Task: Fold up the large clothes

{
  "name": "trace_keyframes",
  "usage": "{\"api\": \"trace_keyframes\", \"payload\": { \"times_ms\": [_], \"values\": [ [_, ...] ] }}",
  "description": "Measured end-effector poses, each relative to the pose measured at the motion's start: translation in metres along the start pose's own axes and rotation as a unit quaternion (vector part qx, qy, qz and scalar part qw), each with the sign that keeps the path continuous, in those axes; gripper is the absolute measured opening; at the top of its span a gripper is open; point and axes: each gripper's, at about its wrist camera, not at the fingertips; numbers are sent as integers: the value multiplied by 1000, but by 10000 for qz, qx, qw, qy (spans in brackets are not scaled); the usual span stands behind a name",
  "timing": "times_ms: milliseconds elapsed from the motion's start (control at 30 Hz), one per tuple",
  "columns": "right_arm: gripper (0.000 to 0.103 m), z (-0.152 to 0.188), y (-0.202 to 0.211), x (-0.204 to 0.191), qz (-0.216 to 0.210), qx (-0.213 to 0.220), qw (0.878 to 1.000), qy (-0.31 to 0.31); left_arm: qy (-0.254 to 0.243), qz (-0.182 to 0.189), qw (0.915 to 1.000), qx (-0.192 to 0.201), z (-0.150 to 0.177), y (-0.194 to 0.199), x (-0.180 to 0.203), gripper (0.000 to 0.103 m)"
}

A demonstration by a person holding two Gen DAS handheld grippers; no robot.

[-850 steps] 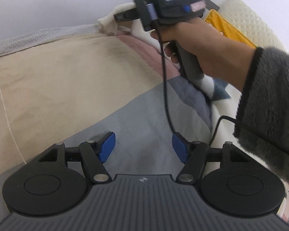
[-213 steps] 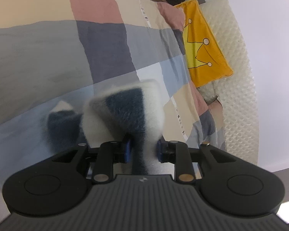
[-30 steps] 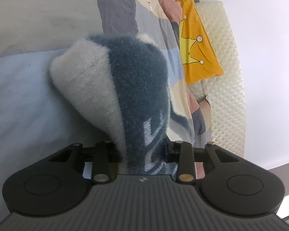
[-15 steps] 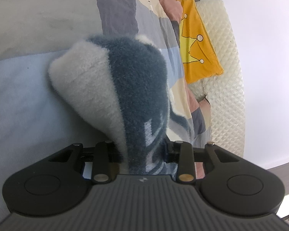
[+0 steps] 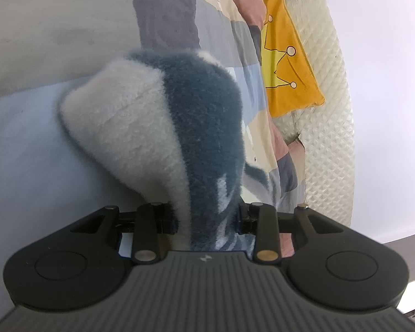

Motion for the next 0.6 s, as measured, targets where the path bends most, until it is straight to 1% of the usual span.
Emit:
{"api": "trace_keyframes", "payload": {
  "times_ms": [67,133,233,367,467,533,600],
  "values": [
    [77,0,0,-6,-27,-13,9998,202,-38,-22,10000,-16,-2,1,4,40],
    [68,2,7,-12,-70,-38,9993,353,-65,2,10000,-36,-3,3,6,38],
    [59,0,9,-20,-37,-120,9980,617,132,17,9997,-207,-7,3,4,35],
    [54,3,15,-37,-98,-225,9947,1001,99,-85,9995,-275,-10,12,11,31],
    [53,9,26,-56,-240,-234,9904,1342,-125,-123,9996,-240,-9,23,24,30],
    [52,10,37,-69,-377,-205,9877,1502,-304,-60,9992,-232,-7,30,35,30],
    [52,8,50,-82,-470,-151,9858,1604,-326,37,9990,-314,-4,34,44,30]
  ]
}}
Point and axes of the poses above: each gripper's, at about its wrist camera, not at the fingertips, and y roughly against the way its jaws point, x to its right, z to its underside, and after that the axes turned 15 degrees about -z, right-handed
